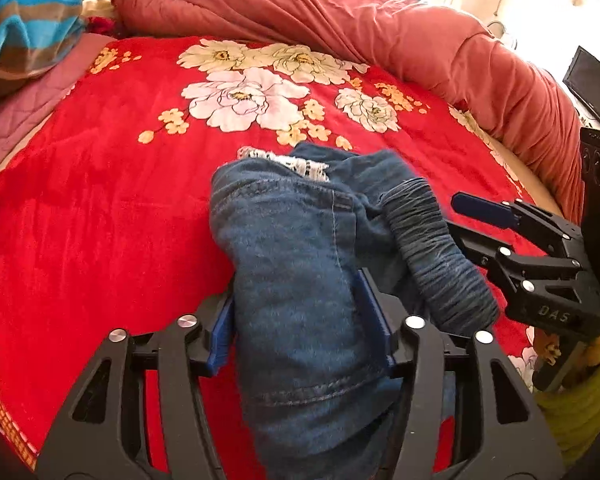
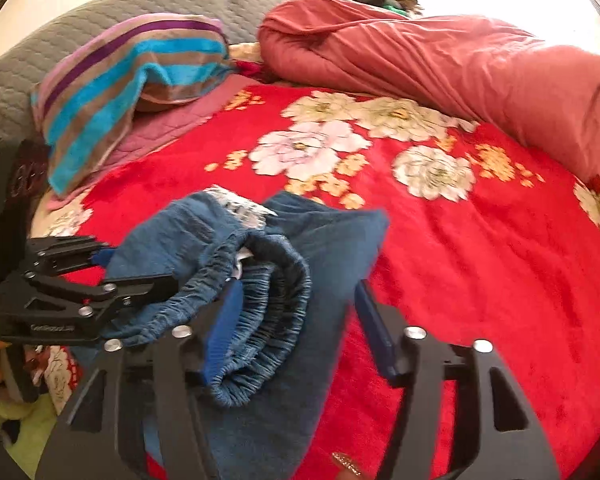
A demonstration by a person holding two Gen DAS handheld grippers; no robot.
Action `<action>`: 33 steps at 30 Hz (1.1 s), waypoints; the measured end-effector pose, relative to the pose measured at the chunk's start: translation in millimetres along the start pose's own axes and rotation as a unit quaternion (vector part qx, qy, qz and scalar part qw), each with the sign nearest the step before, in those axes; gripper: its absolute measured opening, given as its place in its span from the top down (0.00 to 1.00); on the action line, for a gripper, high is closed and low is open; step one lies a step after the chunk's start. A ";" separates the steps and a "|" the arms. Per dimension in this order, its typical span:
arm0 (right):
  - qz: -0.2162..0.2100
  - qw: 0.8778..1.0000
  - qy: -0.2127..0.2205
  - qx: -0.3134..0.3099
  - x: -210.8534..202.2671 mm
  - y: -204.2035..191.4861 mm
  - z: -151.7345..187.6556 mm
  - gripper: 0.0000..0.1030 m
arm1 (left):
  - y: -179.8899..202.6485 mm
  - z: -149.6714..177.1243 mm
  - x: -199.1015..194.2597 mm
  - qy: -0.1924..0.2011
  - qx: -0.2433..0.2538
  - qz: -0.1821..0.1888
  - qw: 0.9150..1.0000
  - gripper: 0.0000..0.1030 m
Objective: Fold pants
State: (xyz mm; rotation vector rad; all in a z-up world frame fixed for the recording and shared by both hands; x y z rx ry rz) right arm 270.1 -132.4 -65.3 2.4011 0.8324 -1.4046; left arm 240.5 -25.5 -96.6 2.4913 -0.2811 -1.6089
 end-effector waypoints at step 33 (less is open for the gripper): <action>0.041 0.993 0.097 0.049 -104.2 5.9 42.3 0.05 | 2.4 51.3 -65.8 0.048 -0.028 -0.051 0.997 0.09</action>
Point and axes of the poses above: each gripper's, at about its wrist camera, not at the fingertips, and x roughly the way its jaws point, y to its right, z to its underside, the point moved 9 cm from there along x, roughly the way its jaws point, and after that the axes turned 12 degrees about -y, right-handed, at the moved point
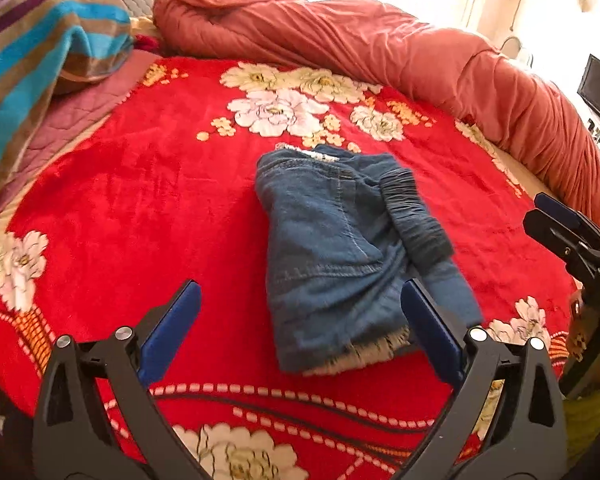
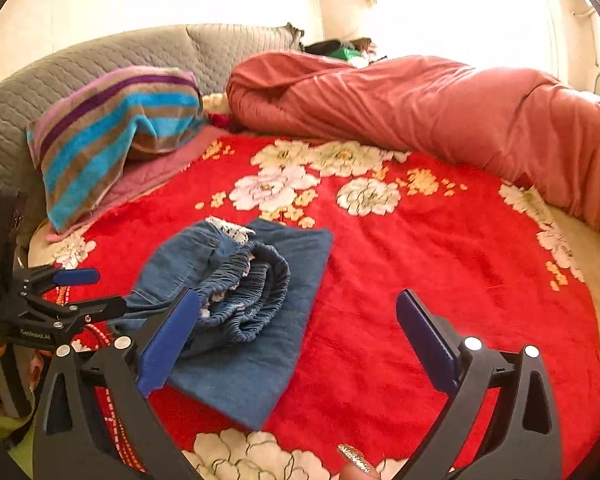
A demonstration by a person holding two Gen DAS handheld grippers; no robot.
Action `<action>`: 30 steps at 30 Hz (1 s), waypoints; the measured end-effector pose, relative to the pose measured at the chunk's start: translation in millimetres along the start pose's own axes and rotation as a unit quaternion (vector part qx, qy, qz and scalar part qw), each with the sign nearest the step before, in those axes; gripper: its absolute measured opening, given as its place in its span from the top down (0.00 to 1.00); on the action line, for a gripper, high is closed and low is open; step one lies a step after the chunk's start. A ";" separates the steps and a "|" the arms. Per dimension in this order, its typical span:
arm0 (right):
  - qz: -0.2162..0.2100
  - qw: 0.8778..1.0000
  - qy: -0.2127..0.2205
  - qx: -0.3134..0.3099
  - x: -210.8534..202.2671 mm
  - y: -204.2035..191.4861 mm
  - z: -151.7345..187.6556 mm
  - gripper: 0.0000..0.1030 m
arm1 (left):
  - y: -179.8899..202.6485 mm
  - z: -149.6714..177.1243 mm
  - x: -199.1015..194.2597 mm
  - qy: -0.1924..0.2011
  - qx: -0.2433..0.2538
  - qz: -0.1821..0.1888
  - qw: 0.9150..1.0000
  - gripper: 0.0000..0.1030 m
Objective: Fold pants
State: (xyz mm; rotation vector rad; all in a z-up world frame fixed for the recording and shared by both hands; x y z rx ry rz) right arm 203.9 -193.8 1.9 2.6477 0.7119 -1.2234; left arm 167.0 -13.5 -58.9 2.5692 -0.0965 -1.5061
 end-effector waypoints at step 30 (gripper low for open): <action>0.002 0.996 -0.086 0.002 -18.0 -27.0 77.5 0.05 | 9.9 72.7 -43.8 -0.003 -0.013 0.002 1.000 0.09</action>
Point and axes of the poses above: each gripper's, at about its wrist camera, not at the fingertips, and x roughly the way its jaws point, y to its right, z to its underside, the point moved 9 cm from there along x, roughly the way its jaws point, and after that the axes turned 12 degrees about -y, right-handed, at the moved point
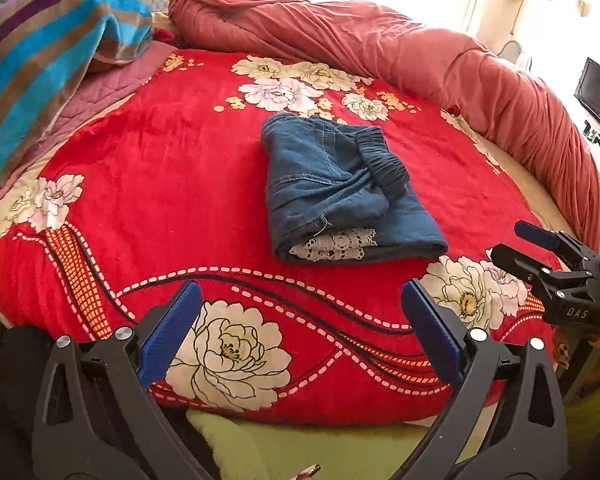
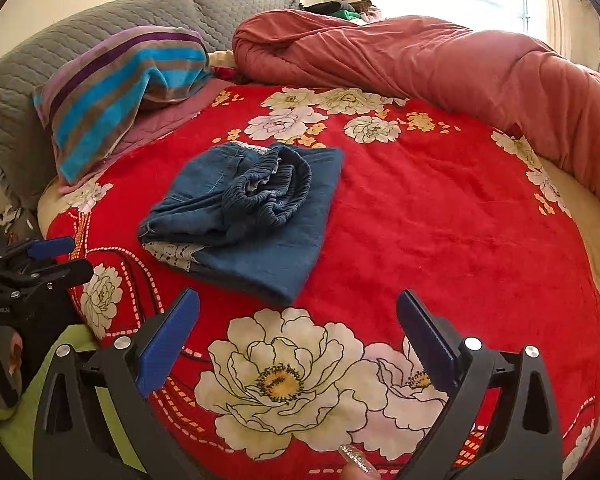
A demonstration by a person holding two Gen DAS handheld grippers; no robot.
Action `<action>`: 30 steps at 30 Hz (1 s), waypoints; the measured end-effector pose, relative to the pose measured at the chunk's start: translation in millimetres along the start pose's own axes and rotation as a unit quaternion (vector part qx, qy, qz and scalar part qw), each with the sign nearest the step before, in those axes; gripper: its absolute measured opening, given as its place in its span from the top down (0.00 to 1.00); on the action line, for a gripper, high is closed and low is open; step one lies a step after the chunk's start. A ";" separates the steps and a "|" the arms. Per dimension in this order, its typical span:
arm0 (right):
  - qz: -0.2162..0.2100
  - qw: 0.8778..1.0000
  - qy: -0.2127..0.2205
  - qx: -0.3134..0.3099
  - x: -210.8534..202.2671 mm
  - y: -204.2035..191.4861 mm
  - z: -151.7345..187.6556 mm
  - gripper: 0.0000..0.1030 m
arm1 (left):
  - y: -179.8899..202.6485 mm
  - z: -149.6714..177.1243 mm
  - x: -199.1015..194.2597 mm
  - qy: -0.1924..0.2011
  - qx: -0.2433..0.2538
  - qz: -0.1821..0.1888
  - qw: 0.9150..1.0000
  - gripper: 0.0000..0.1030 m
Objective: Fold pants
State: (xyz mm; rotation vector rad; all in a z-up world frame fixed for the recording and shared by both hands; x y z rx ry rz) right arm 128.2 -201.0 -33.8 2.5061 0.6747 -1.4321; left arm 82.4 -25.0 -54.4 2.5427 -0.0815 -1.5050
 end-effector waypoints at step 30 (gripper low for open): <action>0.005 1.000 0.005 0.005 -7.6 2.9 -1.3 0.05 | -7.7 1.2 -3.3 0.000 -0.010 -0.028 1.000 0.09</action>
Point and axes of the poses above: each gripper's, at about its wrist camera, not at the fingertips, and x roughly the way its jaws point, y to its right, z to its underside, the point moved 9 cm from there along x, roughly the way its jaws point, and after that the axes turned 12 degrees about -y, right-handed, at the moved point
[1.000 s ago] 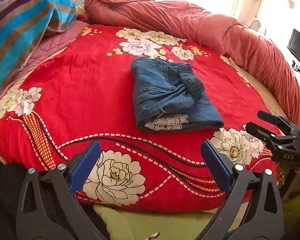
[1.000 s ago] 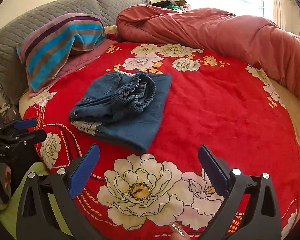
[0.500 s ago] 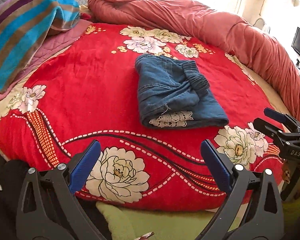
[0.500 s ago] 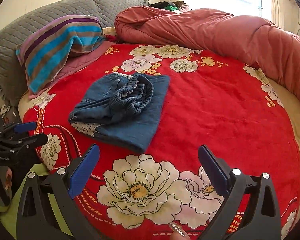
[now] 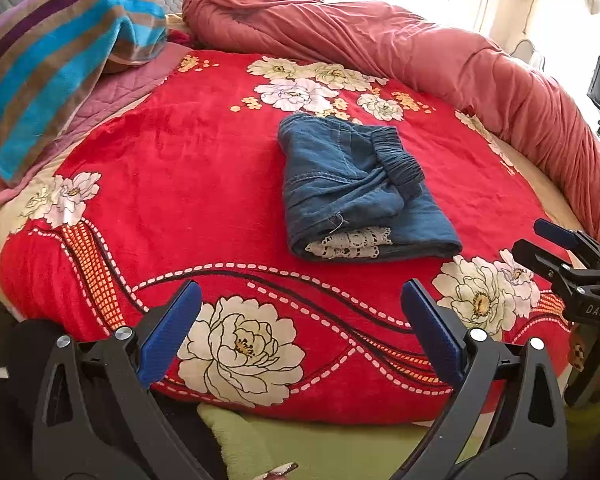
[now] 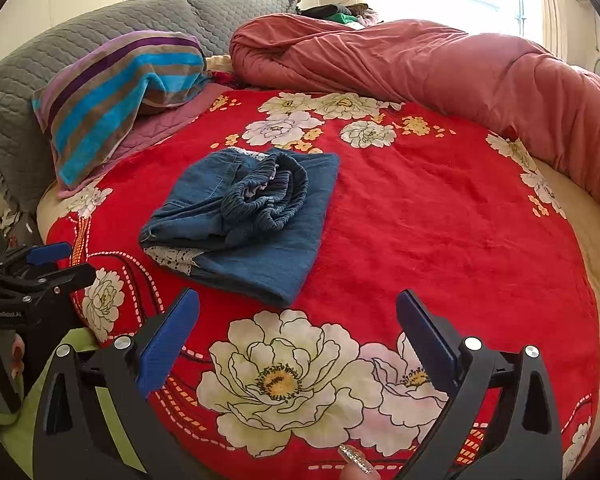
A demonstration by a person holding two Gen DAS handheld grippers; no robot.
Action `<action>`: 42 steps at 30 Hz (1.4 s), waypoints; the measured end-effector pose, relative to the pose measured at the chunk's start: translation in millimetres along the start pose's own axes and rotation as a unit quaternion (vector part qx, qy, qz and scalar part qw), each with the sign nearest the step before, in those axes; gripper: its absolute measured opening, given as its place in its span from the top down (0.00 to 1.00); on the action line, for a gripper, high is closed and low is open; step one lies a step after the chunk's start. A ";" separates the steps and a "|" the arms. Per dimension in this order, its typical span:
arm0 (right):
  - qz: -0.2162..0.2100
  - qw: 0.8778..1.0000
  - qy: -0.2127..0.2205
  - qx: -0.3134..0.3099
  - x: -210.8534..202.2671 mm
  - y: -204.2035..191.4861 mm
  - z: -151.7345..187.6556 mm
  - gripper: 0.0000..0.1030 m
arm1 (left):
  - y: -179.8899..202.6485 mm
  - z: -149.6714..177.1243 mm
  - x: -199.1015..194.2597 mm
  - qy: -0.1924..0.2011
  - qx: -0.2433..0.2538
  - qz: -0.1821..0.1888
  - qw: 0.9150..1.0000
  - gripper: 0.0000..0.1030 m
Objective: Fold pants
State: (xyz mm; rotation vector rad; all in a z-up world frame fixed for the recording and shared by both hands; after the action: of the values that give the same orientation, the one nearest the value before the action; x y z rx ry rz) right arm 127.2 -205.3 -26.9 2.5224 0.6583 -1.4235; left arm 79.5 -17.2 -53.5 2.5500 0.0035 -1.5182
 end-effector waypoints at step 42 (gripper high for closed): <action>0.006 1.000 0.002 0.008 -1.3 4.2 -3.4 0.05 | -0.2 -1.1 -2.7 0.001 0.000 -0.004 1.000 0.09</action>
State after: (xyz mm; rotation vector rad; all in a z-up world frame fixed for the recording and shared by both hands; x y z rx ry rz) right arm 131.2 -208.2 -24.3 2.5387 0.6345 -1.4255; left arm 79.1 -16.5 -50.7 2.5548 0.0140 -1.5181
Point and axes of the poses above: each gripper's, at about its wrist camera, not at the fingertips, and x roughly the way its jaws point, y to its right, z to its underside, the point moved 9 cm from there along x, roughly the way its jaws point, and after that the axes turned 12 degrees about -y, right-handed, at the moved point
